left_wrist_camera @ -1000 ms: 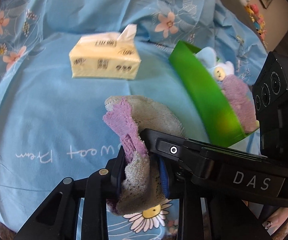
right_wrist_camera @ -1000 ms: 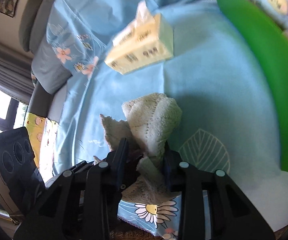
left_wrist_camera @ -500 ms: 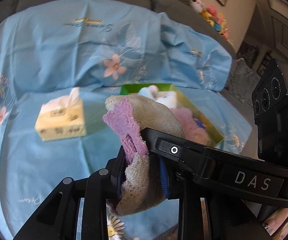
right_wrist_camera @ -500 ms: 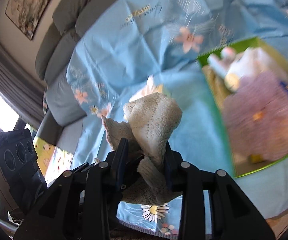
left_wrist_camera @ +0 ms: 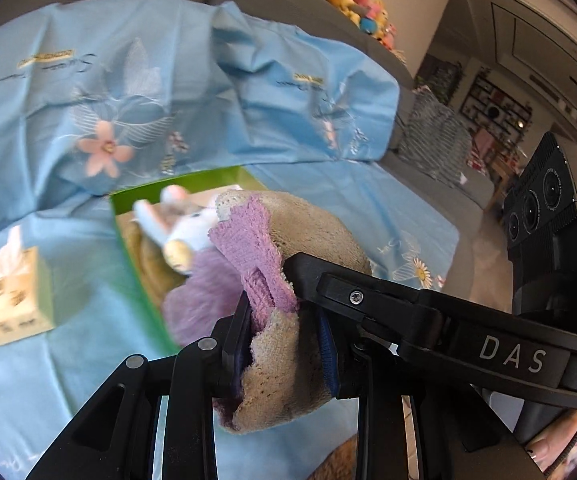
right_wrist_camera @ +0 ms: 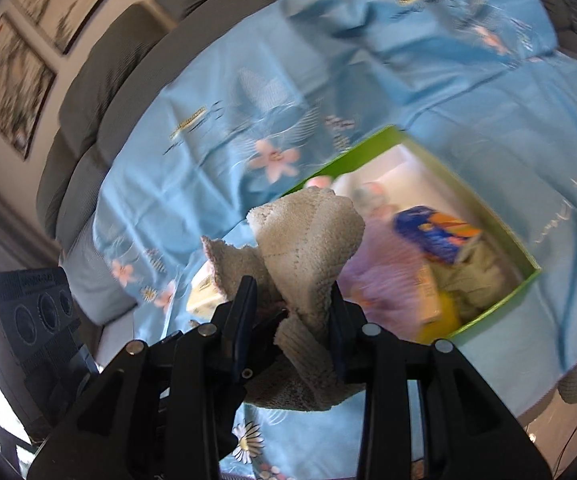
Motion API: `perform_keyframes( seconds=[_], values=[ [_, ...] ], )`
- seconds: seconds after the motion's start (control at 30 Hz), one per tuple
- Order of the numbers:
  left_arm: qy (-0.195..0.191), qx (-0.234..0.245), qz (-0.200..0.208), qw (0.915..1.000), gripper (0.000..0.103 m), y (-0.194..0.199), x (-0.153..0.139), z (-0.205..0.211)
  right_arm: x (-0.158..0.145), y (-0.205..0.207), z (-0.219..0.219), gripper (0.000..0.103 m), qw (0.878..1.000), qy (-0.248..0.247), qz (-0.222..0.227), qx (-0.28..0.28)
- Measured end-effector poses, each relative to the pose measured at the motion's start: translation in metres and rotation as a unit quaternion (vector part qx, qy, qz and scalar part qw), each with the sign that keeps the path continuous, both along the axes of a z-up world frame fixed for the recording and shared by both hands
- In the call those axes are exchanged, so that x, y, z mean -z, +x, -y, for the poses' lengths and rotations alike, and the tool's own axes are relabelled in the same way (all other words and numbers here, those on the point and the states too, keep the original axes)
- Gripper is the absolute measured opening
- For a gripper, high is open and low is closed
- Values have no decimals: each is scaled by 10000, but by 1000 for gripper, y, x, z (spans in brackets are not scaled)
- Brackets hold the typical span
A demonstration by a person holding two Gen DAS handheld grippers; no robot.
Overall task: Organize soft objects
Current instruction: 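Carry the knitted cloth over the green box, then lower the cloth into the box, open and withdraw the right tool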
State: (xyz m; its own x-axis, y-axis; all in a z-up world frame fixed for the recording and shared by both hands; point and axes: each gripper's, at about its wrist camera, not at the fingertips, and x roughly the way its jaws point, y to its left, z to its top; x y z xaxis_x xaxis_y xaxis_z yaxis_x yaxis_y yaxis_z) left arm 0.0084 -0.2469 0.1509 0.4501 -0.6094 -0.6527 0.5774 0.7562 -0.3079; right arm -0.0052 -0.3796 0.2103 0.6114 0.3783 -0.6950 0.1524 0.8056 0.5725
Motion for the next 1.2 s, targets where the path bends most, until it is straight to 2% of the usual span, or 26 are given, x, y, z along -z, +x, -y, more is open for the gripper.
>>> perform_keyframes(
  seconds=[0.13, 0.3, 0.63, 0.87, 0.97, 1.07, 1.13, 1.2],
  values=[
    [60, 124, -69, 9999, 30, 8, 6, 18, 9, 5, 20, 34, 9997, 11, -101, 225],
    [139, 214, -350, 9991, 30, 23, 25, 35, 25, 14, 35, 34, 9984, -28, -349, 441],
    [363, 85, -863, 9956, 30, 48, 61, 39, 69, 40, 43, 34, 9932, -73, -1038, 524],
    [267, 43, -998, 9946, 30, 53, 66, 35, 75, 48, 44, 33, 9918, -151, -1139, 567],
    [243, 84, -944, 9952, 30, 49, 58, 32, 70, 44, 43, 39, 9923, -169, -1084, 568],
    [218, 66, -875, 9959, 36, 45, 49, 27, 59, 37, 41, 59, 9936, -317, -907, 594],
    [195, 6, -773, 9968, 48, 40, 40, 21, 47, 32, 39, 68, 9946, -441, -723, 598],
    [202, -119, -615, 9978, 68, 34, 30, 14, 37, 29, 37, 71, 9948, -538, -579, 636]
  ],
)
